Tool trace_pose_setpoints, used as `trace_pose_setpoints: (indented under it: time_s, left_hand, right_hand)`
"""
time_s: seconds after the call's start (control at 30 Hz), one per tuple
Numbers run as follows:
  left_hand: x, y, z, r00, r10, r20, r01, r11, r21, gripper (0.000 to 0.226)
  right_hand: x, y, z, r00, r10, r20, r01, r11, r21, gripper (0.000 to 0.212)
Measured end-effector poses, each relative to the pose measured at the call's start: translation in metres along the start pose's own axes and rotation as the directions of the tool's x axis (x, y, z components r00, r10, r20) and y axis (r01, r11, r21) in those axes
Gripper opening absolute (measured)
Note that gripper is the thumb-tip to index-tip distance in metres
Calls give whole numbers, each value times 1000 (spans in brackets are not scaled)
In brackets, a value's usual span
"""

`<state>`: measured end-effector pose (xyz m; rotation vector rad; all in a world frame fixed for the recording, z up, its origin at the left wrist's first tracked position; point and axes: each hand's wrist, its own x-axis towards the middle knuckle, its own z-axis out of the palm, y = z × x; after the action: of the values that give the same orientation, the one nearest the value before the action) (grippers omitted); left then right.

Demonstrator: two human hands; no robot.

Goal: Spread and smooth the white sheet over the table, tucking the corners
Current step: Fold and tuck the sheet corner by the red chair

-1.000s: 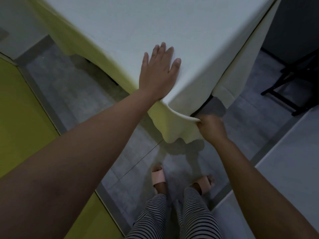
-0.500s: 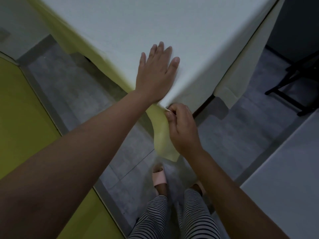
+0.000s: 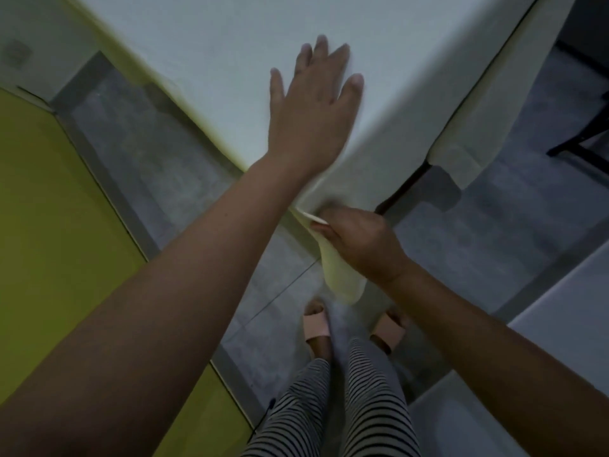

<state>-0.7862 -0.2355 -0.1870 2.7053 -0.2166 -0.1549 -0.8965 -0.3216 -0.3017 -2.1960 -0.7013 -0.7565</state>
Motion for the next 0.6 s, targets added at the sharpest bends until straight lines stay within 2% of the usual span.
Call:
trace_pose_setpoints:
  time_s: [0.07, 0.1, 0.13, 0.27, 0.33, 0.37, 0.43, 0.5, 0.57, 0.6]
  left_hand:
    - [-2, 1, 1, 1000, 1, -18, -1, 1000, -23, 52]
    - [-2, 1, 1, 1000, -2, -21, 2, 999, -35, 52]
    - [-2, 0, 0, 1000, -6, -19, 6, 999, -41, 52]
    - [-2, 2, -2, 1000, -24, -1, 24, 999, -40, 51]
    - [-2, 3, -2, 1000, -30, 1, 30, 998, -58, 51]
    - [-3, 2, -2, 999, -32, -1, 32, 998, -61, 51]
    - [-2, 2, -2, 1000, -30, -3, 30, 997, -67, 51]
    - [-2, 1, -1, 999, -30, -14, 29, 997, -68, 50]
    - [-3, 1, 0, 999, -32, -22, 31, 997, -70, 50]
    - [-3, 0, 1, 999, -33, -26, 31, 997, -74, 50]
  right_hand:
    - [-14, 21, -2, 994, -88, 70, 93, 993, -71, 23]
    - [-21, 29, -4, 988, -97, 124, 110, 989, -102, 12]
    - [-29, 36, -5, 980, -83, 180, 108, 985, -138, 10]
    - [-58, 65, -11, 893, 62, 445, 31, 979, -200, 45]
    - [-69, 78, -14, 804, 156, 574, -16, 970, -241, 54]
    - [-71, 84, -12, 713, 220, 666, -40, 961, -275, 53]
    - [-81, 97, -5, 483, 367, 795, -77, 922, -379, 35]
    - [-95, 114, -2, 300, 531, 792, -289, 842, -456, 25]
    - [-118, 127, -17, 55, 668, 742, -320, 716, -621, 25]
    - [-133, 133, -27, -9, 736, 677, -312, 641, -701, 27]
